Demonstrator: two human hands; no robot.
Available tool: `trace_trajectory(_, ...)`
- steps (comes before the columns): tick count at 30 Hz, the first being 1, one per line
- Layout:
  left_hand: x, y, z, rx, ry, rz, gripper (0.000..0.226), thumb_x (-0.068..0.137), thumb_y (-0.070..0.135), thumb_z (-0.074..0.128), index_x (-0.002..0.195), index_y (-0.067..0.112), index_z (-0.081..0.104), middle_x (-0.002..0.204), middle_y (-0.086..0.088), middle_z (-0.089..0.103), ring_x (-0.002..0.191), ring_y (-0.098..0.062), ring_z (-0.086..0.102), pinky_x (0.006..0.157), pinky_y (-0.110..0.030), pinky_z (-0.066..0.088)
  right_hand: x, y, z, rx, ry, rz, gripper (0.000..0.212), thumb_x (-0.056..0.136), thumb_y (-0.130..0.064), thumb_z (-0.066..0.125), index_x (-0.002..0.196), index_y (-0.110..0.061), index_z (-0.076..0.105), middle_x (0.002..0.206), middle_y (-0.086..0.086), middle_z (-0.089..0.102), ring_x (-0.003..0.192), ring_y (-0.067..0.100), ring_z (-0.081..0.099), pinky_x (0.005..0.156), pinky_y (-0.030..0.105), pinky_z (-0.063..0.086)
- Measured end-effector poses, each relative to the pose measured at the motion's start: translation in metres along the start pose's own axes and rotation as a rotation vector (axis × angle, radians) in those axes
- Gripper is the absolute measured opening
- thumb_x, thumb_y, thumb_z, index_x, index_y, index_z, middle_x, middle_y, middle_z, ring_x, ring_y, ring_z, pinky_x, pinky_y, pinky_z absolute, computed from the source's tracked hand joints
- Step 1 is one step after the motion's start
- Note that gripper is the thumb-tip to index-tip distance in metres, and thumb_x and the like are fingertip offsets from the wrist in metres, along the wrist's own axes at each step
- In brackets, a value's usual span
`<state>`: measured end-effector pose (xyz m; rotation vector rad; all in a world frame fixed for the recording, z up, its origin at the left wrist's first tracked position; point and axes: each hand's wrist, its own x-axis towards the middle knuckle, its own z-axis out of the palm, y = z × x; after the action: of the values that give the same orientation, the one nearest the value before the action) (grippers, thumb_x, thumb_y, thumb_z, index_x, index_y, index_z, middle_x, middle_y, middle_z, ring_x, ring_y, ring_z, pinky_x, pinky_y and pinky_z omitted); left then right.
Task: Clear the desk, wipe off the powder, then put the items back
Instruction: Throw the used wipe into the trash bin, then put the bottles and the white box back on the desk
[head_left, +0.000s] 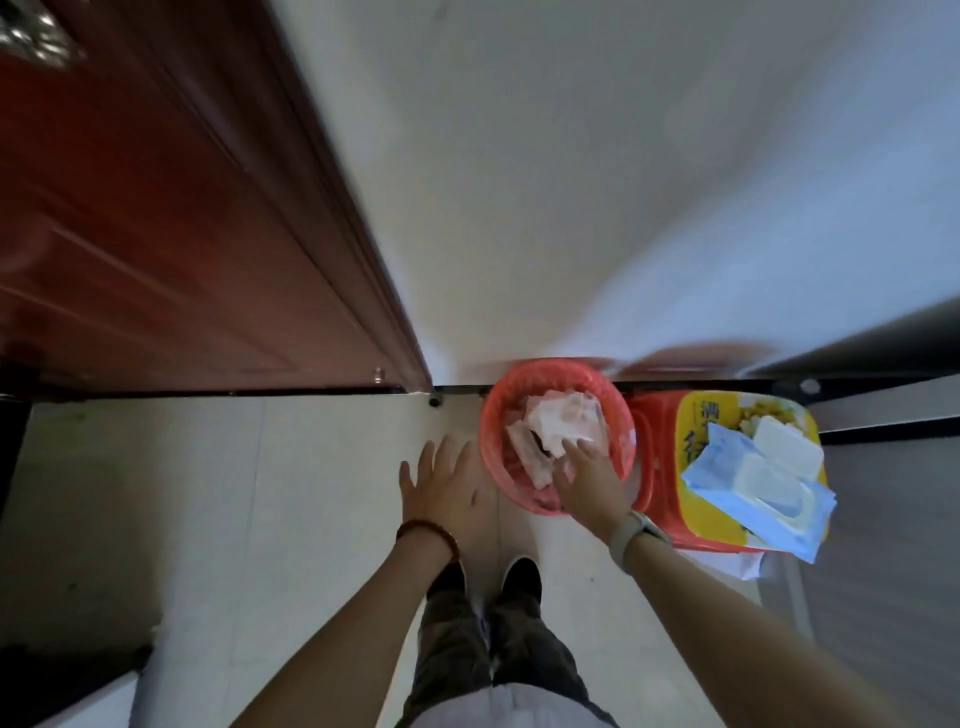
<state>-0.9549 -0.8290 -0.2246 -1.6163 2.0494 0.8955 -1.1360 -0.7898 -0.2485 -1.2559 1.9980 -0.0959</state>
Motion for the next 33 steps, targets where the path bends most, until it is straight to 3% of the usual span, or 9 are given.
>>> trace_trajectory(6, -0.012, -0.016, -0.014, -0.026, 0.048, -0.054, 0.057, 0.094, 0.031, 0.035, 0.144, 0.026, 0.008, 0.155, -0.002, 0.002, 0.143, -0.021, -0.002, 0.114, -0.049, 0.000, -0.023, -0.022, 0.002, 0.003, 0.010, -0.183, 0.047, 0.086, -0.007, 0.047, 0.133, -0.011, 0.045, 0.132, 0.012, 0.053, 0.123, 0.029, 0.046, 0.108, 0.050, 0.028)
trace_trajectory(9, -0.045, -0.025, -0.043, -0.069, 0.151, -0.113, 0.053, 0.095, 0.032, 0.035, 0.143, 0.023, 0.016, 0.154, -0.001, 0.011, 0.142, -0.018, 0.005, 0.116, -0.046, 0.004, -0.047, -0.055, -0.017, -0.048, 0.003, -0.212, 0.034, 0.082, -0.019, 0.036, 0.102, -0.018, 0.064, 0.102, 0.006, 0.067, 0.099, 0.025, 0.058, 0.096, 0.051, 0.038)
trace_trajectory(12, -0.096, -0.037, -0.075, -0.133, 0.290, -0.216, 0.047, 0.094, 0.033, 0.036, 0.139, 0.022, 0.029, 0.150, 0.001, 0.026, 0.138, -0.013, 0.022, 0.114, -0.041, 0.013, -0.075, -0.100, -0.041, -0.037, -0.047, -0.329, 0.027, 0.090, -0.011, 0.040, 0.074, -0.018, 0.061, 0.080, 0.007, 0.064, 0.075, 0.022, 0.056, 0.071, 0.034, 0.044)
trace_trajectory(14, -0.137, -0.047, -0.093, -0.178, 0.383, -0.301, 0.044, 0.093, 0.032, 0.038, 0.136, 0.022, 0.035, 0.144, 0.003, 0.037, 0.131, -0.014, 0.033, 0.111, -0.039, 0.018, -0.096, -0.136, -0.057, -0.063, -0.099, -0.443, 0.025, 0.091, -0.012, 0.040, 0.094, -0.010, 0.065, 0.090, 0.012, 0.067, 0.080, 0.025, 0.060, 0.073, 0.032, 0.047)
trace_trajectory(17, -0.212, -0.065, -0.112, -0.283, 0.519, -0.443, 0.041, 0.092, 0.031, 0.040, 0.133, 0.022, 0.040, 0.137, 0.003, 0.046, 0.125, -0.016, 0.042, 0.108, -0.036, 0.025, -0.135, -0.197, -0.069, -0.126, -0.186, -0.664, 0.045, 0.087, -0.028, 0.030, 0.110, -0.006, 0.061, 0.107, 0.013, 0.067, 0.101, 0.029, 0.060, 0.088, 0.036, 0.044)
trace_trajectory(19, -0.266, -0.082, -0.119, -0.348, 0.626, -0.551, 0.040, 0.092, 0.031, 0.040, 0.131, 0.023, 0.042, 0.136, 0.003, 0.047, 0.123, -0.017, 0.044, 0.106, -0.035, 0.028, -0.164, -0.240, -0.068, -0.168, -0.261, -0.781, 0.051, 0.082, -0.032, 0.028, 0.112, -0.008, 0.061, 0.112, 0.011, 0.066, 0.107, 0.028, 0.058, 0.092, 0.036, 0.042)
trace_trajectory(23, -0.371, -0.124, -0.119, -0.476, 0.830, -0.767, 0.033, 0.092, 0.028, 0.043, 0.123, 0.016, 0.048, 0.124, -0.007, 0.053, 0.110, -0.025, 0.051, 0.096, -0.038, 0.042, -0.225, -0.322, -0.043, -0.238, -0.324, -1.067, 0.028, 0.092, -0.018, 0.042, 0.109, -0.008, 0.062, 0.110, 0.011, 0.067, 0.105, 0.027, 0.058, 0.089, 0.035, 0.045)
trace_trajectory(27, -0.464, -0.163, -0.096, -0.583, 1.001, -0.972, 0.038, 0.094, 0.027, 0.042, 0.131, 0.017, 0.042, 0.133, -0.008, 0.048, 0.117, -0.027, 0.048, 0.099, -0.036, 0.040, -0.297, -0.387, 0.005, -0.298, -0.414, -1.322, 0.047, 0.084, -0.037, 0.030, 0.093, -0.006, 0.065, 0.094, 0.013, 0.069, 0.093, 0.033, 0.061, 0.076, 0.035, 0.047)
trace_trajectory(33, -0.583, -0.237, -0.051, -0.591, 1.183, -1.200, 0.040, 0.093, 0.027, 0.043, 0.132, 0.019, 0.041, 0.134, -0.003, 0.047, 0.121, -0.022, 0.046, 0.101, -0.037, 0.039, -0.406, -0.473, 0.091, -0.338, -0.555, -1.572, 0.026, 0.093, -0.014, 0.043, 0.110, -0.008, 0.062, 0.112, 0.010, 0.062, 0.110, 0.026, 0.053, 0.092, 0.033, 0.041)
